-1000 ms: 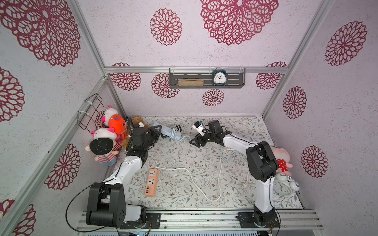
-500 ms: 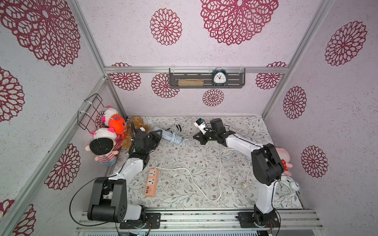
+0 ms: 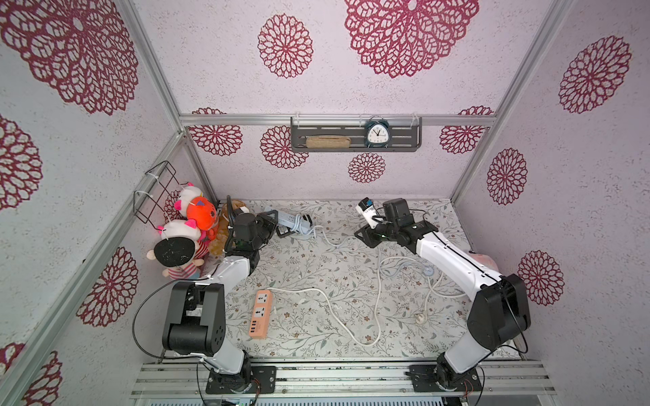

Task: Unwrap the cord wrapped around the power strip
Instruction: Unwrap the power cord from the power strip.

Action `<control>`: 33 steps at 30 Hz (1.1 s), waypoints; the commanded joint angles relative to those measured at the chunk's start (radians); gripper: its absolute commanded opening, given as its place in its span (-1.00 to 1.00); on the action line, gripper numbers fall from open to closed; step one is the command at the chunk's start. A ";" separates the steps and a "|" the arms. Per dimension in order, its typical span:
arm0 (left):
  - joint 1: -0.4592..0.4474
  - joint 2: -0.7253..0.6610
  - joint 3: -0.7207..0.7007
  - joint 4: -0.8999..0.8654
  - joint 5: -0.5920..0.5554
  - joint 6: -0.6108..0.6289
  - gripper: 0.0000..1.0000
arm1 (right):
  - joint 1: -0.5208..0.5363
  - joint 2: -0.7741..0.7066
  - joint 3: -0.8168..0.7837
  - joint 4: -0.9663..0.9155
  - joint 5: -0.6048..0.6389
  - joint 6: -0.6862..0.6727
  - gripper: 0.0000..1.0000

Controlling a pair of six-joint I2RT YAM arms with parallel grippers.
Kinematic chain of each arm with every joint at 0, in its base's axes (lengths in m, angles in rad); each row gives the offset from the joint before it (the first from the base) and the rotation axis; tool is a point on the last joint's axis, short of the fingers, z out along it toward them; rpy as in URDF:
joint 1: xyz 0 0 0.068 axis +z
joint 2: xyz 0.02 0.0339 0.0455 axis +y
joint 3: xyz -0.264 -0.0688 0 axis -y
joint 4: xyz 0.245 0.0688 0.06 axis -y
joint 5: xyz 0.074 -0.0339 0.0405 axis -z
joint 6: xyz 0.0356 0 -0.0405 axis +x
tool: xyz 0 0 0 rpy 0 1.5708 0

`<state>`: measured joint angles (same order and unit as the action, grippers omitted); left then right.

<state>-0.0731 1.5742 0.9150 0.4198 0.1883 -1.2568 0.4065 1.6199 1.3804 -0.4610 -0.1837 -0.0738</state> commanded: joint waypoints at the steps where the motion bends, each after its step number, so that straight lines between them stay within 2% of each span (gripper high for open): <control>1: 0.002 -0.057 0.032 0.010 -0.005 0.006 -1.00 | -0.102 -0.102 -0.020 -0.317 0.310 0.242 0.01; 4: -0.001 -0.054 0.027 0.034 0.014 -0.012 -1.00 | -0.185 -0.173 -0.116 -0.391 0.364 0.334 0.10; 9: -0.011 -0.051 0.024 0.046 0.022 -0.019 -1.00 | -0.370 -0.198 -0.208 -0.349 0.342 0.376 0.20; 12: -0.011 -0.053 0.021 0.056 0.031 -0.024 -1.00 | -0.426 -0.172 -0.244 -0.295 0.263 0.372 0.37; 16: -0.014 -0.046 0.018 0.068 0.040 -0.030 -1.00 | -0.427 -0.108 -0.267 -0.219 0.214 0.372 0.57; 25: -0.014 -0.030 0.016 0.095 0.060 -0.047 -1.00 | -0.428 0.052 -0.241 -0.177 0.262 0.361 0.58; 29: -0.014 -0.035 0.017 0.090 0.065 -0.048 -1.00 | -0.430 0.115 -0.223 -0.181 0.311 0.351 0.54; 33: -0.014 -0.042 0.027 0.068 0.070 -0.039 -1.00 | -0.435 0.154 -0.203 -0.153 0.299 0.343 0.36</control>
<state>-0.0807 1.5467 0.9165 0.4324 0.2398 -1.2762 -0.0238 1.7721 1.1358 -0.6289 0.0921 0.2802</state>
